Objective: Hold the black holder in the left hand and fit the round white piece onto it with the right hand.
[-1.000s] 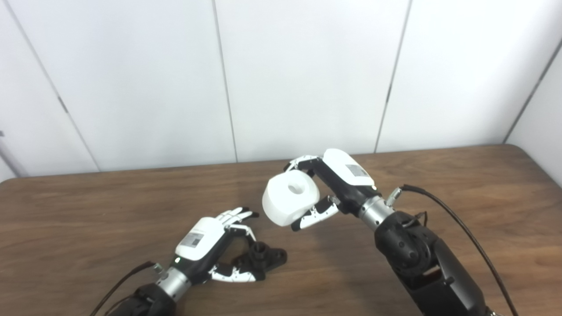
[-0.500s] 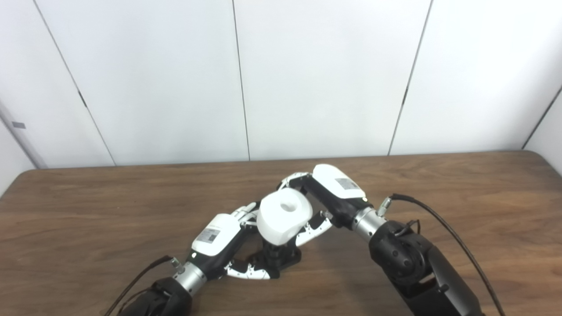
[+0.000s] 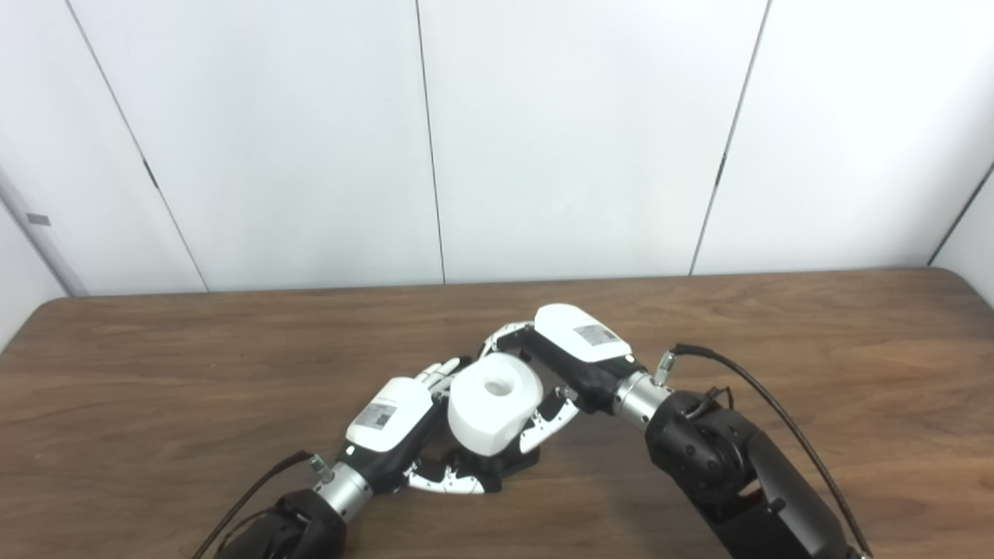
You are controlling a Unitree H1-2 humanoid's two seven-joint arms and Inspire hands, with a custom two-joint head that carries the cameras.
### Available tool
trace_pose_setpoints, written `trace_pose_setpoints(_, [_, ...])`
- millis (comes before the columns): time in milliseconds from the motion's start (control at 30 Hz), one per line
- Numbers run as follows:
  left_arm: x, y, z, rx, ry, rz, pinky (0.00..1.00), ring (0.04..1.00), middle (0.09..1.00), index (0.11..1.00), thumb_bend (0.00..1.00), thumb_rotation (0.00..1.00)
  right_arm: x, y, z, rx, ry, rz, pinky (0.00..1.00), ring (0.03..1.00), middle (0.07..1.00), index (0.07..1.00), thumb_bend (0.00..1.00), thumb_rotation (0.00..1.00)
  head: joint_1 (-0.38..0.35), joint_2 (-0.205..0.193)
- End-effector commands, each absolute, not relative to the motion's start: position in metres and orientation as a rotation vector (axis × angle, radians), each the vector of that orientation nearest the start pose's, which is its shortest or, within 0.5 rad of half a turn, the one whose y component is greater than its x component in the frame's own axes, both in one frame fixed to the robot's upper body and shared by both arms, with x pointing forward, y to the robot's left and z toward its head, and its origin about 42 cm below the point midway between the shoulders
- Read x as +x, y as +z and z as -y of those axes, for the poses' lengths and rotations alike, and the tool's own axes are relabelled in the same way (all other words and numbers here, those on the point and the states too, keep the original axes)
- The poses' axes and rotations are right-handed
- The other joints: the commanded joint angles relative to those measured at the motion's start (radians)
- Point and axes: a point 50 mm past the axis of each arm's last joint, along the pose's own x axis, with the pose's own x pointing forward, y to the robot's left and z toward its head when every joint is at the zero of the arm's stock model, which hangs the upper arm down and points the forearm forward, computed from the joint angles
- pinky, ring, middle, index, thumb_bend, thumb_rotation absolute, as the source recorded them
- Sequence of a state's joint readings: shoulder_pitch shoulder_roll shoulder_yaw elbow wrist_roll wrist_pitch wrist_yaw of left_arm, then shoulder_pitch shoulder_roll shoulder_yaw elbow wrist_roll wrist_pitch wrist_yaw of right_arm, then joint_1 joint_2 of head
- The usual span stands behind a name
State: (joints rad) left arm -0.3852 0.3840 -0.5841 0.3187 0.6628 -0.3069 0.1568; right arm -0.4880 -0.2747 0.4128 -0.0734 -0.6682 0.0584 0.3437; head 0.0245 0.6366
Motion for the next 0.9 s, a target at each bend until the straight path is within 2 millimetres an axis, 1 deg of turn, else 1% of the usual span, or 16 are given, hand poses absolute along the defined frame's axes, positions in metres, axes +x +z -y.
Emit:
trace_pose_setpoints(0, [0.3284, 0.0594, -0.1741, 1.189, -0.798, 0.314, 0.95, 0.971, 0.899, 0.482, 0.52, 0.06, 0.3927, 0.2684, 0.1374, -1.152, 0.572, 0.561, 0.62, 0.76, 0.739, 0.481, 0.52, 0.14, 0.001, 0.0])
trace_pose_setpoints(300, [0.3277, 0.062, -0.1748, 1.185, -0.789, 0.316, 0.95, 0.965, 0.896, 0.482, 0.52, 0.06, 0.3974, 0.2715, 0.1412, -1.205, 0.632, 0.589, 0.59, 0.735, 0.726, 0.48, 0.52, 0.14, 0.006, 0.009])
trace_pose_setpoints(600, [0.3275, 0.0626, -0.1746, 1.194, -0.781, 0.313, 0.94, 0.96, 0.898, 0.483, 0.52, 0.06, 0.3993, 0.2745, 0.1423, -1.266, 0.683, 0.611, 0.61, 0.74, 0.724, 0.48, 0.52, 0.14, 0.01, 0.024])
trace_pose_setpoints(867, [0.3267, 0.0628, -0.1712, 1.187, -0.783, 0.313, 0.94, 0.963, 0.899, 0.483, 0.52, 0.06, 0.3988, 0.2707, 0.1402, -1.289, 0.734, 0.6, 0.63, 0.744, 0.73, 0.48, 0.52, 0.14, 0.017, 0.03])
